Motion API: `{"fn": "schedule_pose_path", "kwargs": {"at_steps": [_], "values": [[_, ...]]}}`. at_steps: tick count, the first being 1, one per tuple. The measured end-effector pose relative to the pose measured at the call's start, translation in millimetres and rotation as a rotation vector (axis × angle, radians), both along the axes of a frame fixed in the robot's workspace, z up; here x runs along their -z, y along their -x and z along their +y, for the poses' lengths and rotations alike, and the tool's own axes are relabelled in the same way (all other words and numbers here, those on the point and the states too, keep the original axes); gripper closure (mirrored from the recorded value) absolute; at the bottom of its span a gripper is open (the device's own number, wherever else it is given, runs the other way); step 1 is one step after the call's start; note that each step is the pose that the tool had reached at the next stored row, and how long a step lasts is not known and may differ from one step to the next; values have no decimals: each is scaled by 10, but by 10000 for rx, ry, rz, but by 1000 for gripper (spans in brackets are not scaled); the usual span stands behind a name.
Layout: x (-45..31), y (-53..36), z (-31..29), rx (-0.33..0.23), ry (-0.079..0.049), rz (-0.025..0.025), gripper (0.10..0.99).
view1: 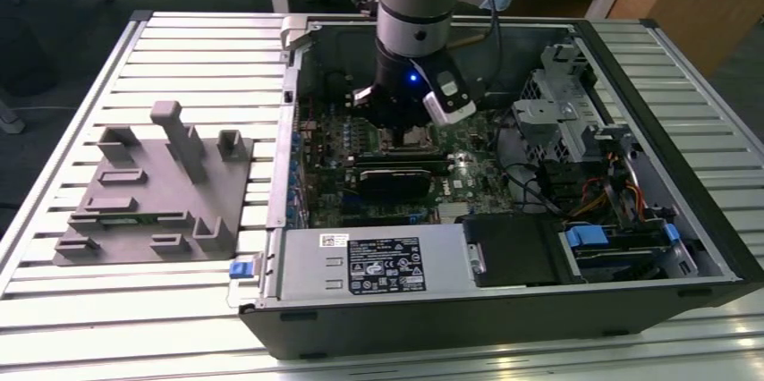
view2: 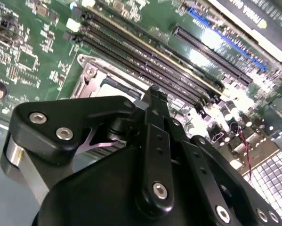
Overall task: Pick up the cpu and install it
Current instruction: 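Install the second cpu locking lever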
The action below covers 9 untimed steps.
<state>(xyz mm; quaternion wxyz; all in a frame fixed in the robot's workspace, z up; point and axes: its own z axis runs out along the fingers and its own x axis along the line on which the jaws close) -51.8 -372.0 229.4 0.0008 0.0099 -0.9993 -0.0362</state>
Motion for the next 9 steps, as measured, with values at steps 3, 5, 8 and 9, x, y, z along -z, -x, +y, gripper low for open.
{"fn": "schedule_pose_path", "kwargs": {"at_steps": [3,5,8,9], "values": [[7,27,-33,2,-269,0,980],[21,36,-52,0,-341,1,980],[58,42,-68,1,-376,-2,980],[72,43,-71,1,-377,0,980]]}}
